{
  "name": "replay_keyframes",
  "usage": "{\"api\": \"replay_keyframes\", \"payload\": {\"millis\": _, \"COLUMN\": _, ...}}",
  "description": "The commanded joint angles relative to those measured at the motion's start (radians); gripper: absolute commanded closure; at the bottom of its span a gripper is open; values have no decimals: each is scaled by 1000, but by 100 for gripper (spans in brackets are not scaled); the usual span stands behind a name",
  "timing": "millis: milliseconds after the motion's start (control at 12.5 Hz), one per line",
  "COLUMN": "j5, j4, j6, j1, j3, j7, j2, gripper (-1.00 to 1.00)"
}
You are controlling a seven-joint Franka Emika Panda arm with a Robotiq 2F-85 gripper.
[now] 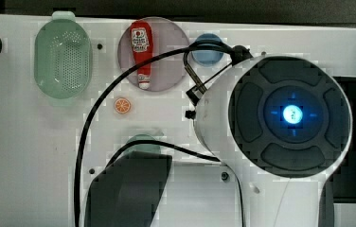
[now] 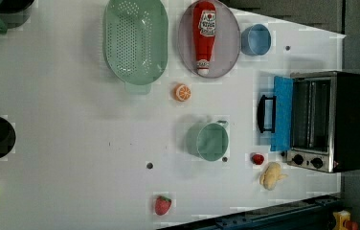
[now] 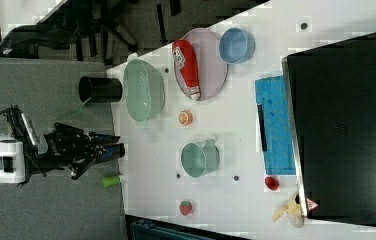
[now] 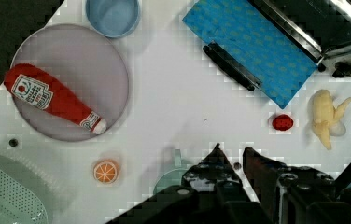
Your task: Flap open oven.
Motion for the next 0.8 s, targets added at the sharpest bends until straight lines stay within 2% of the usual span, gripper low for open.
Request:
{"api": "replay_keyframes", "payload": {"millis": 80, "j5": 2, "j4": -7, "j6": -1, "j1": 0, "j3": -4, "j7": 55, "j2": 17, "gripper": 65}}
{"api": "replay_keyframes", "payload": {"millis": 800, "j5": 2, "j4": -7, "j6": -1, "j1": 0, "j3": -4, "j7": 55, "j2": 26, "gripper": 65}}
